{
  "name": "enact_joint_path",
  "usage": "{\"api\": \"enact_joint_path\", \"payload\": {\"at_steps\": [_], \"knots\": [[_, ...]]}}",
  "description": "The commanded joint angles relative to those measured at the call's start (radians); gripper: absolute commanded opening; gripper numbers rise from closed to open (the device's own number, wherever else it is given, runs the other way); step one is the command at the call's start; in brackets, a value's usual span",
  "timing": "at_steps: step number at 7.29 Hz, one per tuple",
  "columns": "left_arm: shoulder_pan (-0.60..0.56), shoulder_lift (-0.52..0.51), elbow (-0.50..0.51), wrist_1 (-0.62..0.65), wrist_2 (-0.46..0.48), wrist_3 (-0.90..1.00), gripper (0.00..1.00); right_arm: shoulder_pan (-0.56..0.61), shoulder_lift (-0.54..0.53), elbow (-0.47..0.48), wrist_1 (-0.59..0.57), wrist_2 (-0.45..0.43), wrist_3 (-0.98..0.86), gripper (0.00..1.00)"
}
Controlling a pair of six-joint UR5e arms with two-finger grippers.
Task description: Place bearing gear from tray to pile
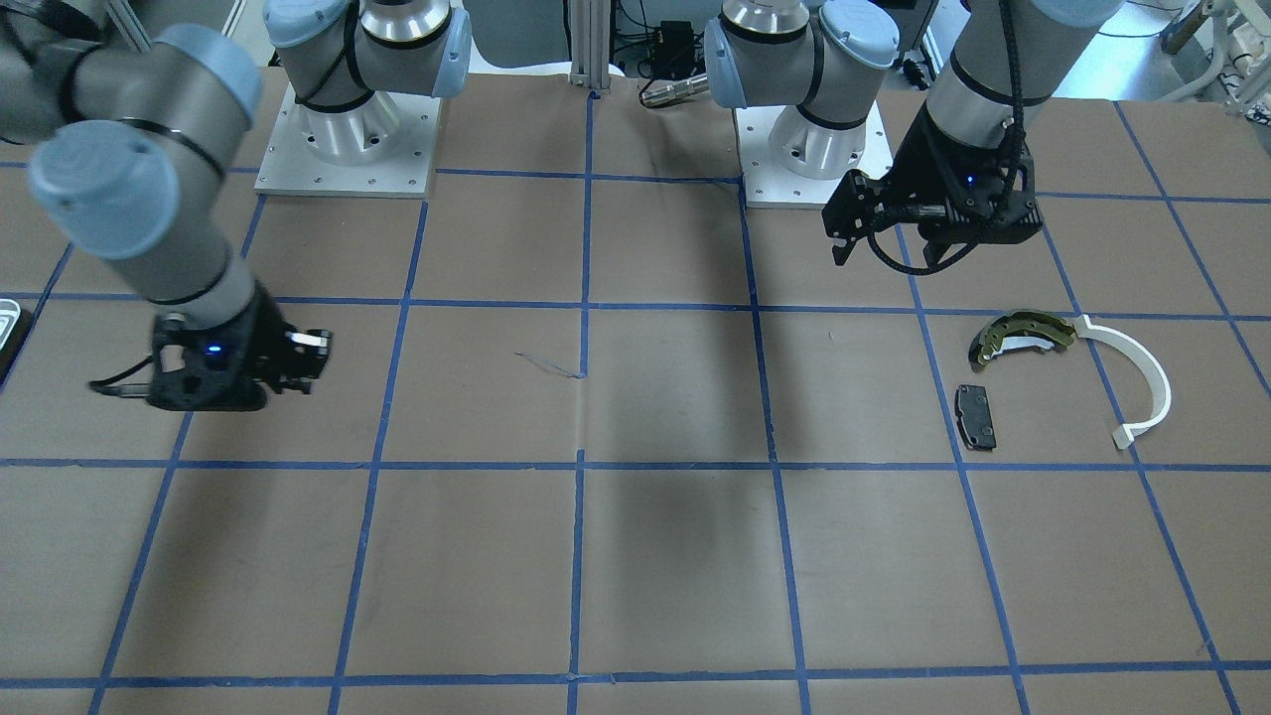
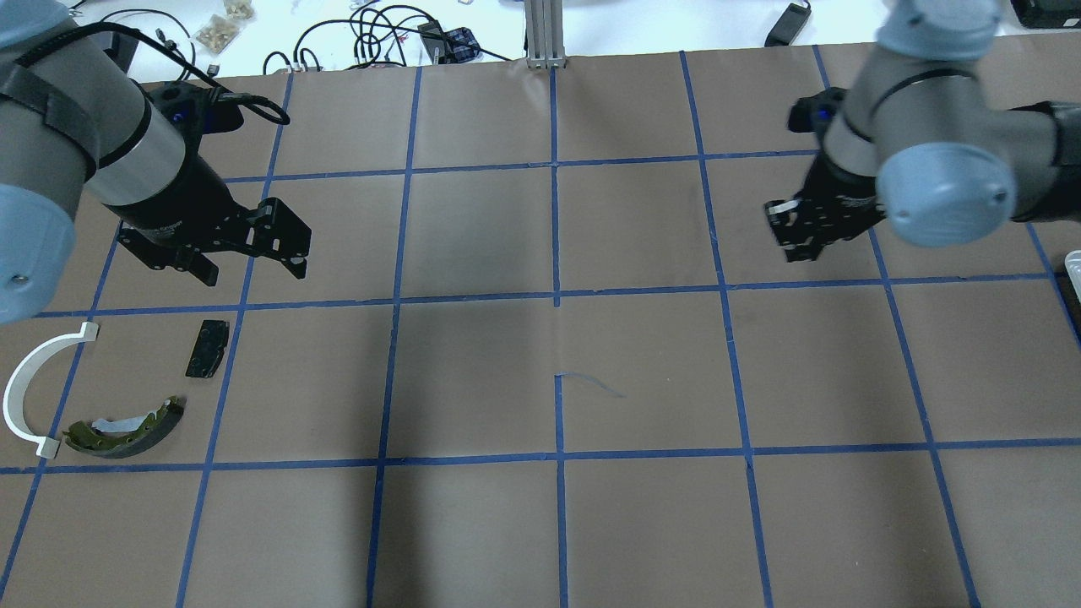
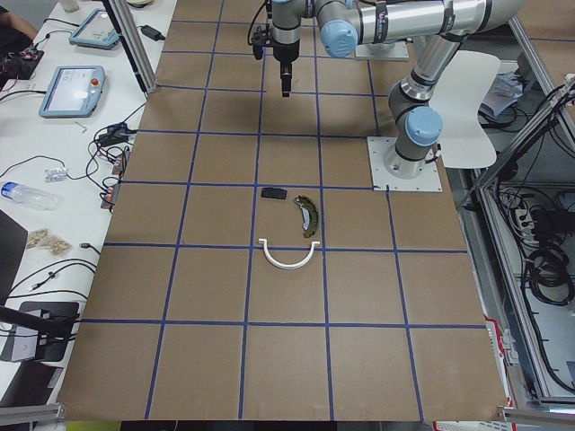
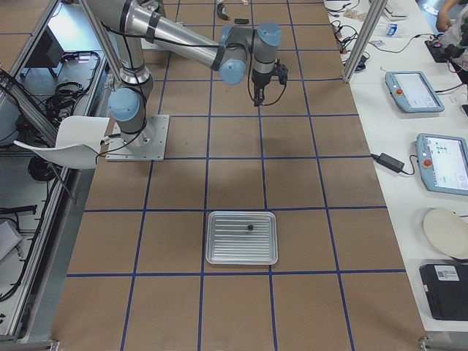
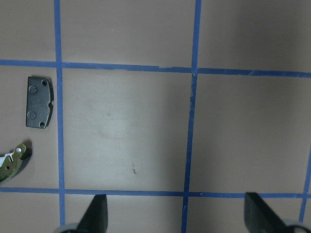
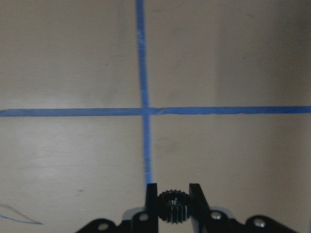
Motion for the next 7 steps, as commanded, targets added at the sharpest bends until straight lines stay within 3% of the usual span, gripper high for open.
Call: {"api": "enact_joint_path", "payload": {"at_steps": [1,3,4,5,6,7], "knots": [[-0.018,0.010,0.016,-0.026,0.038,0.060,1.00,0.305,0.103,-0.005,-0.150,0.011,0.433,0.00],[-0.031,0.024,0.075,-0.135,0.000,0.068,1.00,0.457,0.231,-0.015,-0.328,0.147,0.562,0.00],[-0.030,0.019,0.089,-0.149,-0.036,0.068,1.00,0.499,0.266,-0.017,-0.341,0.149,0.617,0.00],[-0.030,0.004,0.084,-0.149,-0.029,0.068,1.00,0.524,0.276,-0.017,-0.346,0.138,0.612,0.08],[-0.028,-0.001,0.083,-0.145,-0.031,0.063,1.00,0.524,0.277,-0.015,-0.346,0.134,0.610,0.72],[-0.024,-0.002,0.080,-0.139,-0.032,0.063,1.00,0.507,0.274,-0.025,-0.340,0.132,0.568,1.00]]}}
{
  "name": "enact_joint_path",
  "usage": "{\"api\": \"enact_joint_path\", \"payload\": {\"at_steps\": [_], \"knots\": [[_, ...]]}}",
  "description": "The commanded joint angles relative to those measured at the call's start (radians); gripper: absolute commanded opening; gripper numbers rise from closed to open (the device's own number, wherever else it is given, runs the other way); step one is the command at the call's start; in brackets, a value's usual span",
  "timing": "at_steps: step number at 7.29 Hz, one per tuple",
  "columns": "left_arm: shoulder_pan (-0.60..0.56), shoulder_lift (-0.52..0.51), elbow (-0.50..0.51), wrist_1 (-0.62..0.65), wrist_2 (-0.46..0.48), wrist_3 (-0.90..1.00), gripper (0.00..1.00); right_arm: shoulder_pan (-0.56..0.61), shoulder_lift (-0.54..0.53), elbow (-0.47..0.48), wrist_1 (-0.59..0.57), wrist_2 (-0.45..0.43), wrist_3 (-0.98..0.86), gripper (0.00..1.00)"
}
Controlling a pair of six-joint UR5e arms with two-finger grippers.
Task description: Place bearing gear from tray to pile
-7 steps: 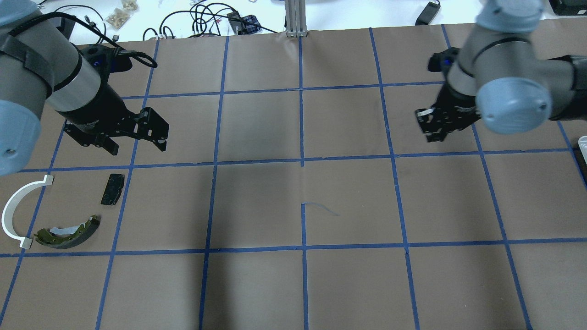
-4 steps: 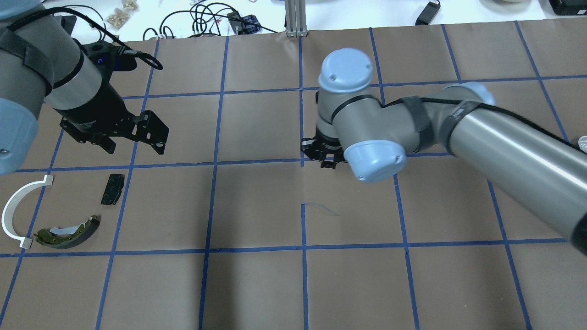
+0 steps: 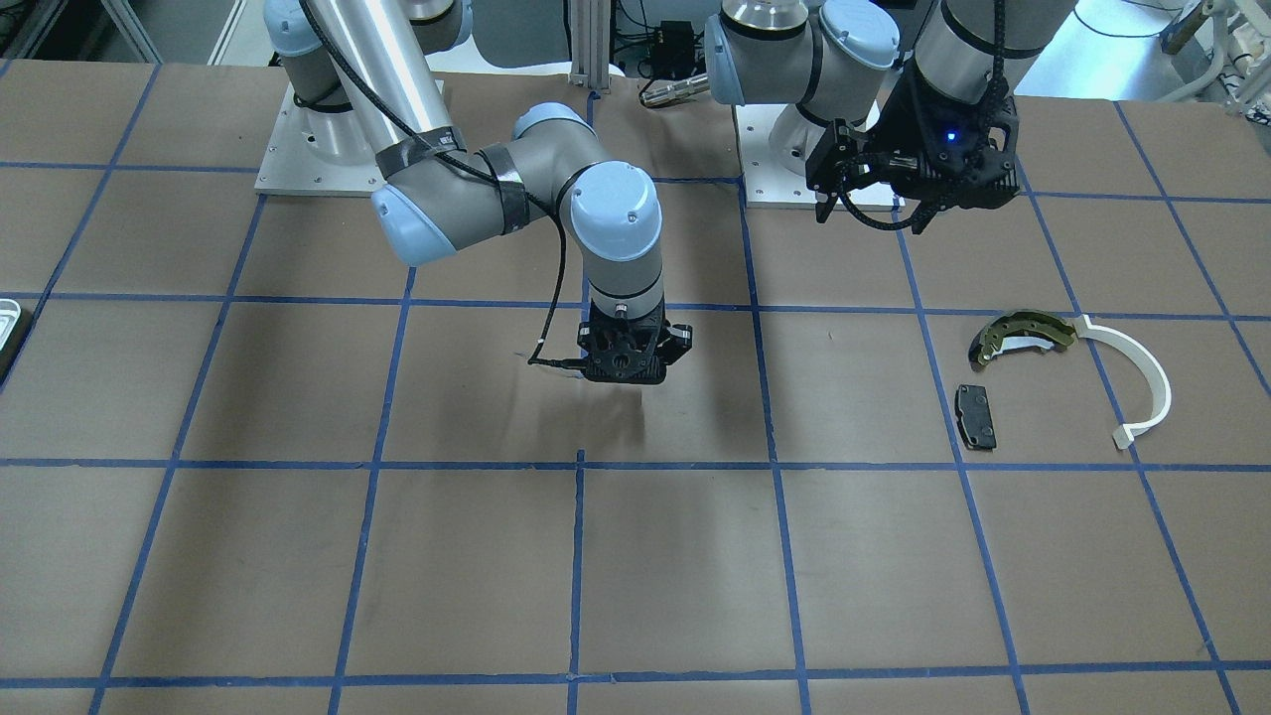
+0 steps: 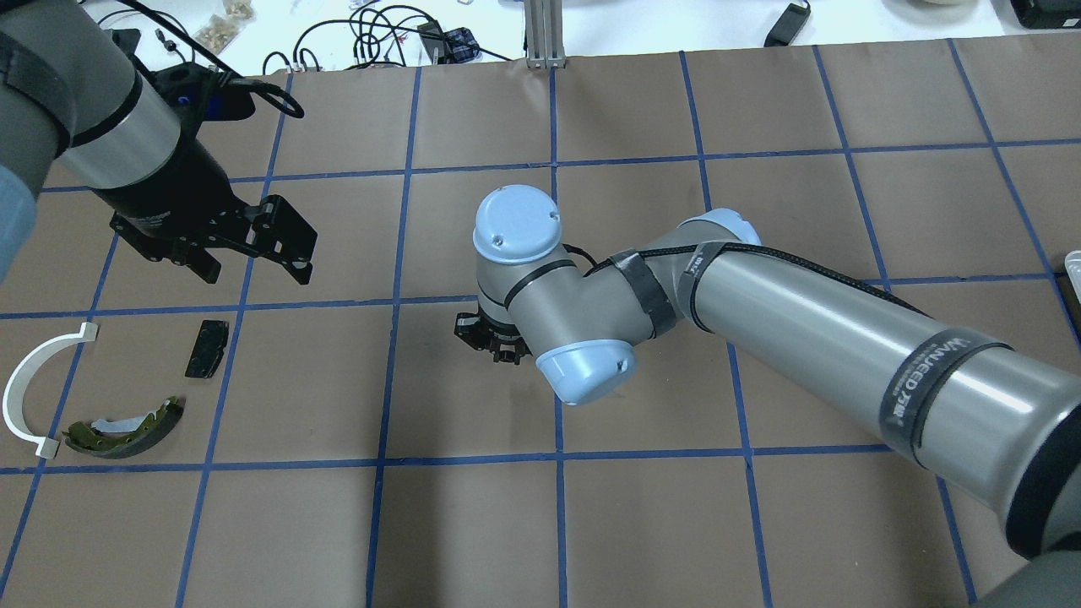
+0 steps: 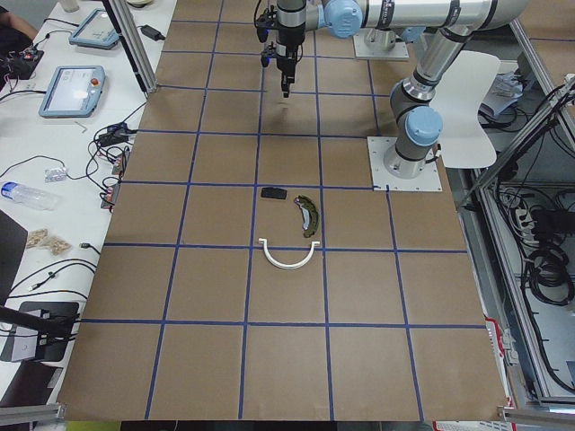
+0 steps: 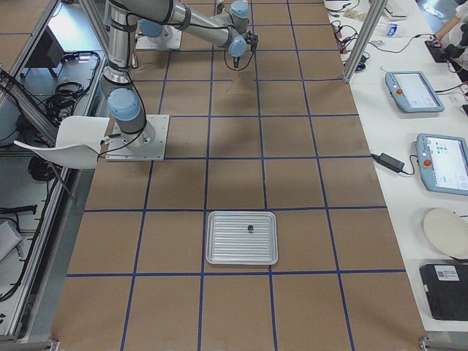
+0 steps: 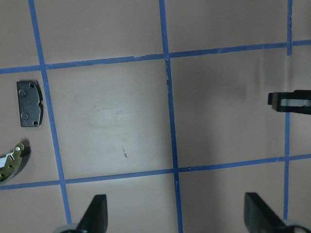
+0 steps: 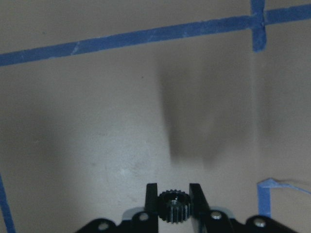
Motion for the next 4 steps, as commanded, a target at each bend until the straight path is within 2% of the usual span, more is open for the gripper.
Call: {"api": "enact_joint_path", "payload": {"at_steps": [1,2,3,4], "knots": [[0.012,-0.007,-0.002,0.005,-0.001,0.003,1.00,-0.072,-0.014,-0.014,0.020,-0.021,-0.183,1.00],[0.015,-0.009,-0.002,0.003,0.002,0.003,1.00,-0.187,-0.085,-0.040,0.152,-0.038,-0.250,1.00],[0.015,-0.020,-0.015,0.008,0.002,0.005,1.00,-0.316,-0.191,-0.042,0.347,-0.111,-0.477,1.00],[0.013,-0.038,-0.046,0.031,0.001,-0.007,1.00,-0.473,-0.280,-0.042,0.438,-0.145,-0.696,1.00]]}}
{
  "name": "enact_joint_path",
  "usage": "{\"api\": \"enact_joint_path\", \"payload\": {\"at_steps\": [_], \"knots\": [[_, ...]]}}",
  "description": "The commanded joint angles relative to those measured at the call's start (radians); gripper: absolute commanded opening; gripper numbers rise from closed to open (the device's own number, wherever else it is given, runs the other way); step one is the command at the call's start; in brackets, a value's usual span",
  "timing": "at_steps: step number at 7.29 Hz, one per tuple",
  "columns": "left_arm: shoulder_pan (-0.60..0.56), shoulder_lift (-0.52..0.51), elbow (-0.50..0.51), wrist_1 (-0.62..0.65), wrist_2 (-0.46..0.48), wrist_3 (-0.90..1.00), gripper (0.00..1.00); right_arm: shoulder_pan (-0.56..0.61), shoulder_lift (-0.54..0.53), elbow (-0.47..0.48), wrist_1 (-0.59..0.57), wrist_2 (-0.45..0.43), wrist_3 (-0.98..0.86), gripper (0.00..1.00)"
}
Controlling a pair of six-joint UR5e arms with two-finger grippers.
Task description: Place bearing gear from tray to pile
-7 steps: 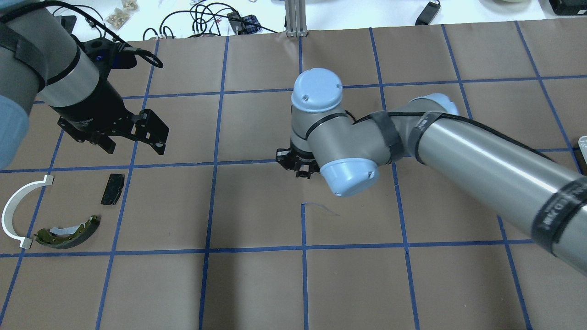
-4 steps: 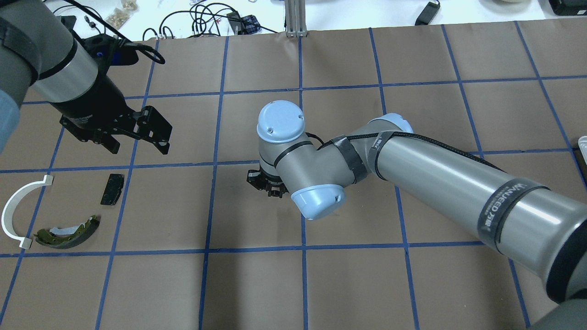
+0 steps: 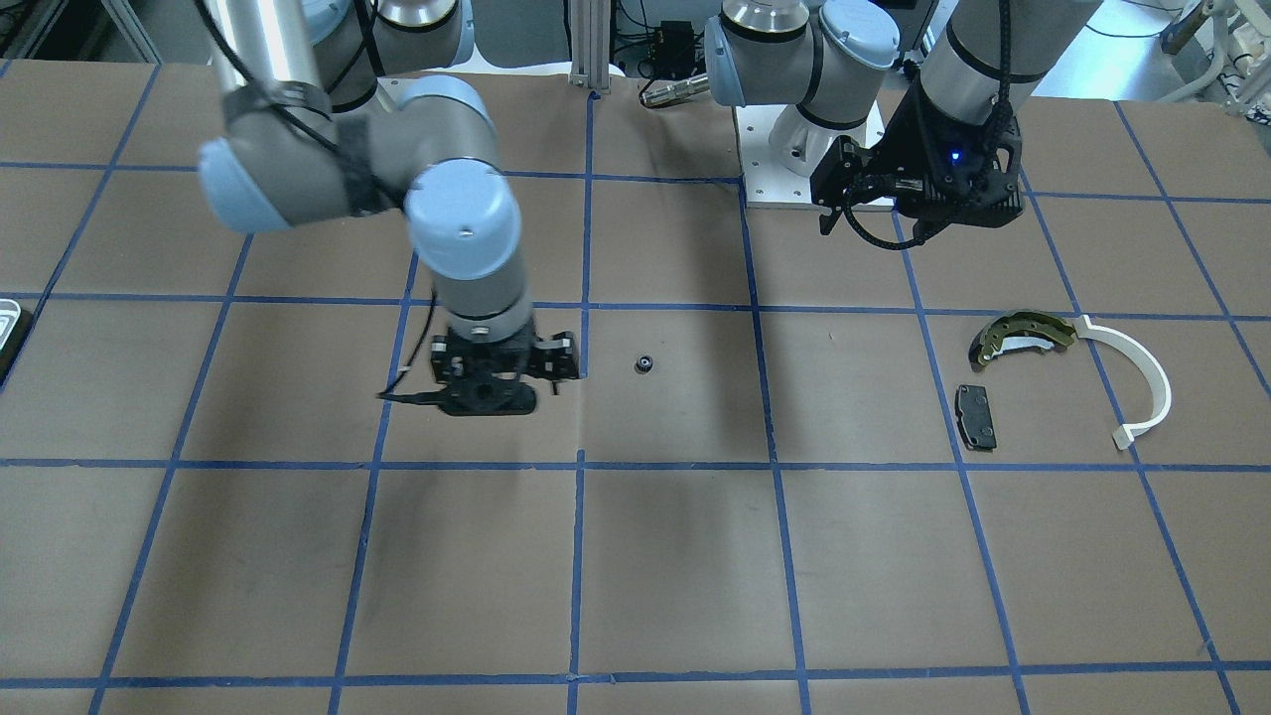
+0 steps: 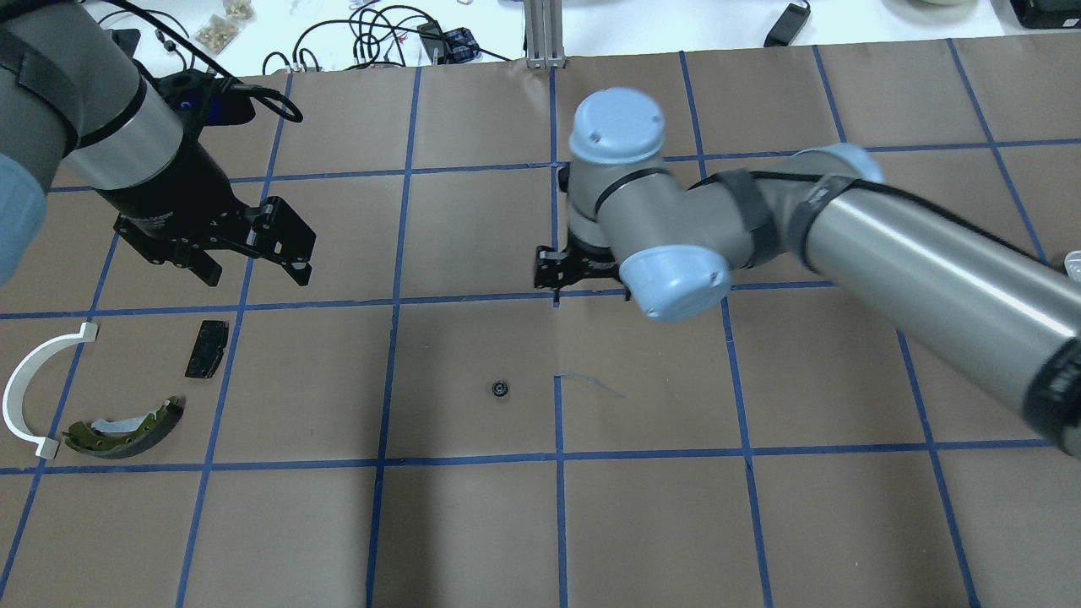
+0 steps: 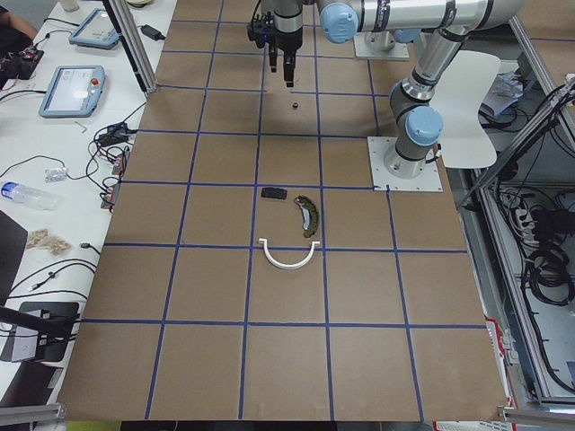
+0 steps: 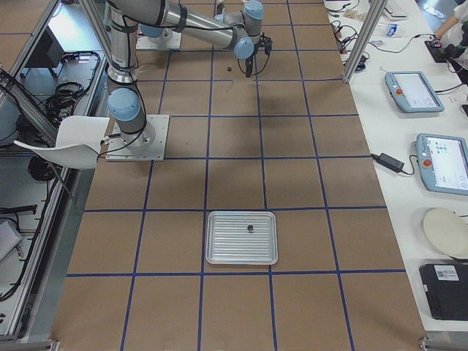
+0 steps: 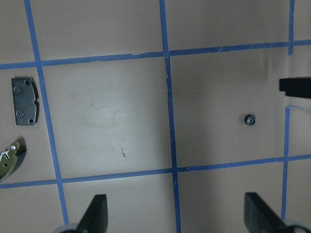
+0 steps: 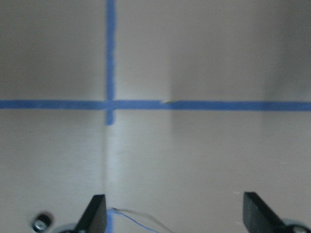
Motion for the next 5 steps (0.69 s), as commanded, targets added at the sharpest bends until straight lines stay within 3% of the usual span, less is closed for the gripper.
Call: {"api": "enact_joint_path", "payload": {"at_steps": [1,3,5], "knots": [[-0.008,-0.057,-0.081,0.158,-0.010,-0.022,1.00,-0.311,-0.149,-0.004,0.215,-0.060,-0.510,1.00],[-0.118,-0.117,-0.170,0.319,-0.008,-0.117,1.00,-0.575,-0.160,-0.004,0.212,-0.119,-0.893,1.00],[-0.227,-0.203,-0.176,0.357,-0.008,-0.231,1.00,-0.830,-0.122,-0.005,0.122,-0.121,-0.849,1.00]]}}
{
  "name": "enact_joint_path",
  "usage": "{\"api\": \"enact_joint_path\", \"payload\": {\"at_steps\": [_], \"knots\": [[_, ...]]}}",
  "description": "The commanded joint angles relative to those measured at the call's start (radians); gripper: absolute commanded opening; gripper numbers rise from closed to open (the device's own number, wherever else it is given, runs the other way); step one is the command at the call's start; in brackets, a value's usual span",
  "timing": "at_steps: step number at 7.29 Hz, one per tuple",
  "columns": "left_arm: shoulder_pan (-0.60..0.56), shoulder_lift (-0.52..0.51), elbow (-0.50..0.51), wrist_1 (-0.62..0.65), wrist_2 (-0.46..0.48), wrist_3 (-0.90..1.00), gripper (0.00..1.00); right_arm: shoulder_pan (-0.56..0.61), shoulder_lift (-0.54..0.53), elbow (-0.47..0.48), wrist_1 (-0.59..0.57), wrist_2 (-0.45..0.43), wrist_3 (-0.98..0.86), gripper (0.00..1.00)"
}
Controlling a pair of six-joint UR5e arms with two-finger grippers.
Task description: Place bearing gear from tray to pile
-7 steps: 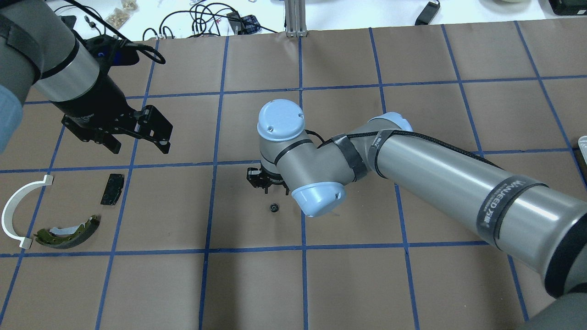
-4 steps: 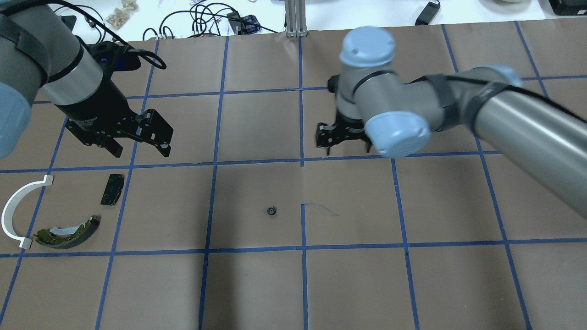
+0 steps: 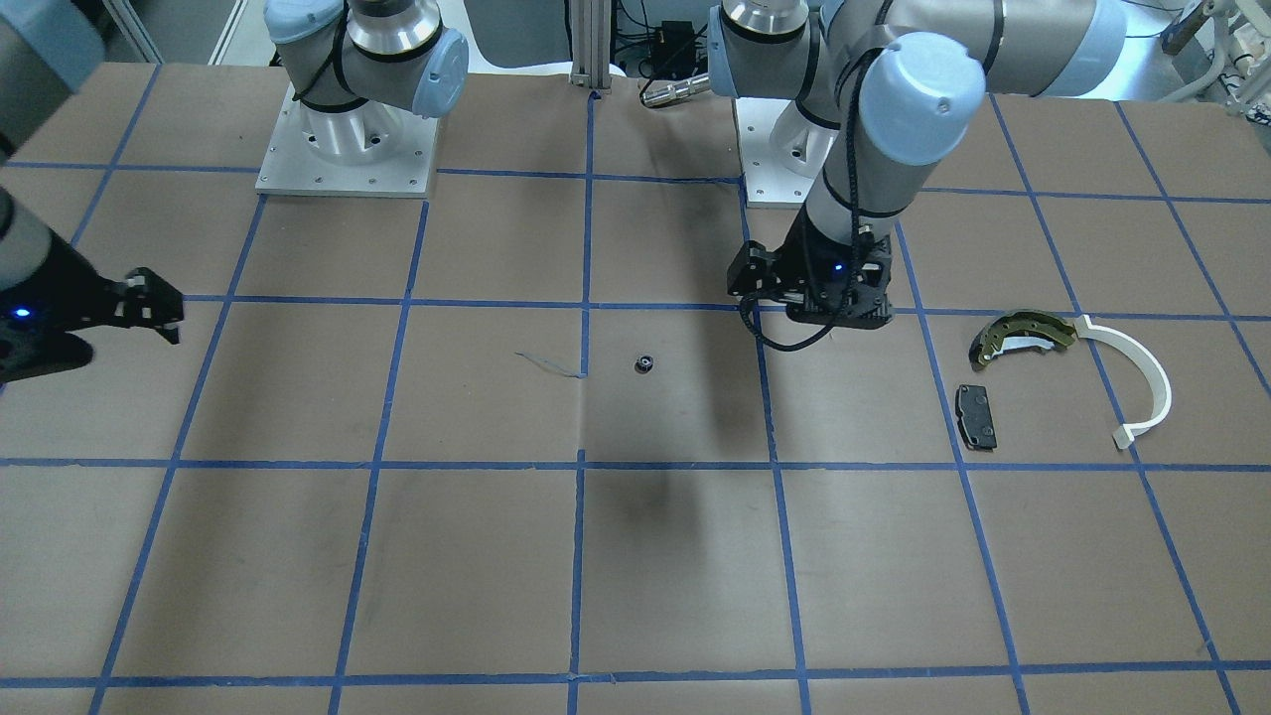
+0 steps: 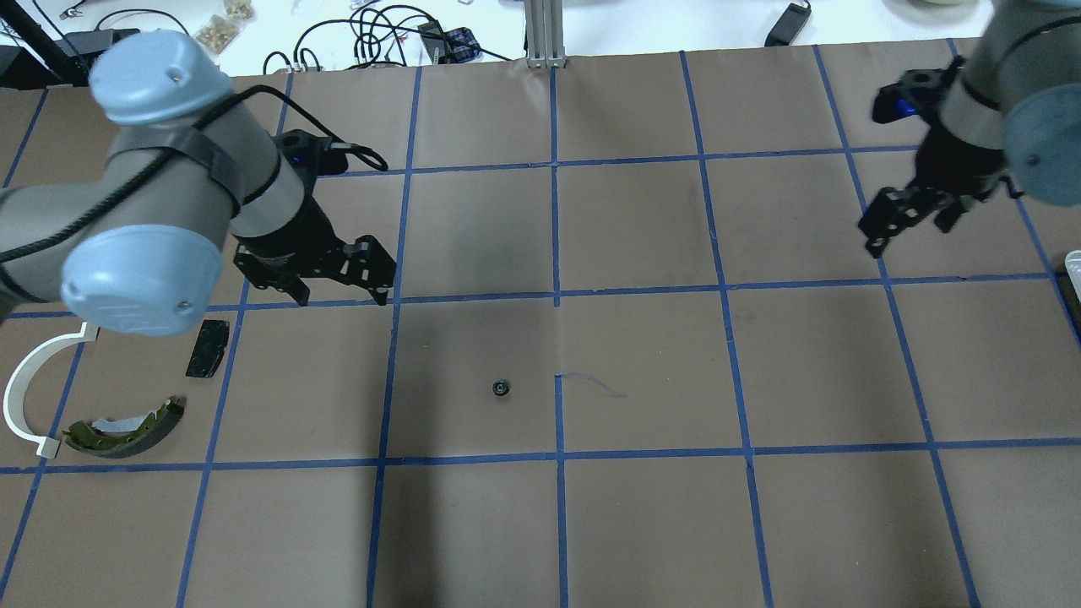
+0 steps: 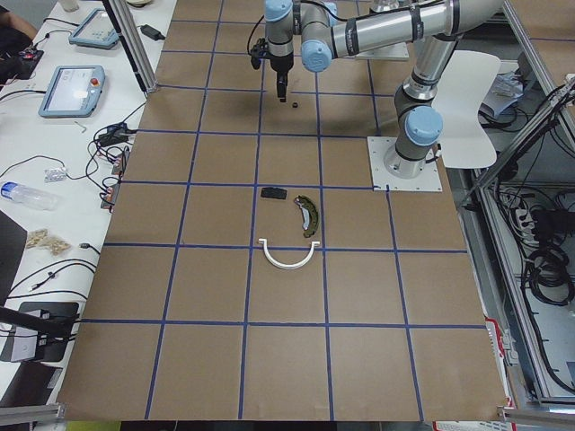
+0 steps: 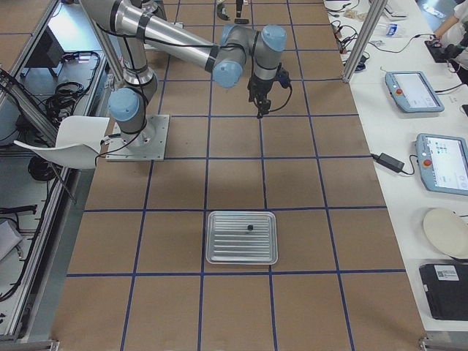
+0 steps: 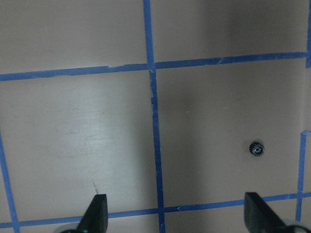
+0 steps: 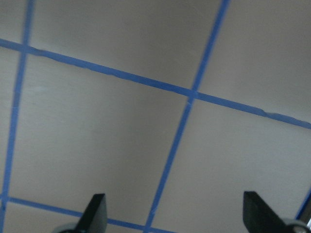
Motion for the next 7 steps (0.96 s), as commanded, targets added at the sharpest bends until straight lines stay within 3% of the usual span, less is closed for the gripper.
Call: {"api": "enact_joint_path", "payload": {"at_steps": [1,3,5,7], "knots": [[-0.109,-0.094,-0.013,0.093,0.000,-0.130,1.00,-0.245,0.077,-0.008,-0.075,-0.006,-0.025,1.00],[-0.160,-0.183,-0.017,0.193,0.001,-0.161,1.00,-0.352,0.226,-0.098,-0.188,-0.033,-0.024,1.00],[-0.189,-0.251,-0.069,0.316,-0.003,-0.225,0.98,-0.390,0.386,-0.213,-0.200,-0.023,-0.115,1.00],[-0.214,-0.292,-0.082,0.353,-0.005,-0.249,0.97,-0.416,0.427,-0.215,-0.203,-0.020,-0.136,0.99]]}}
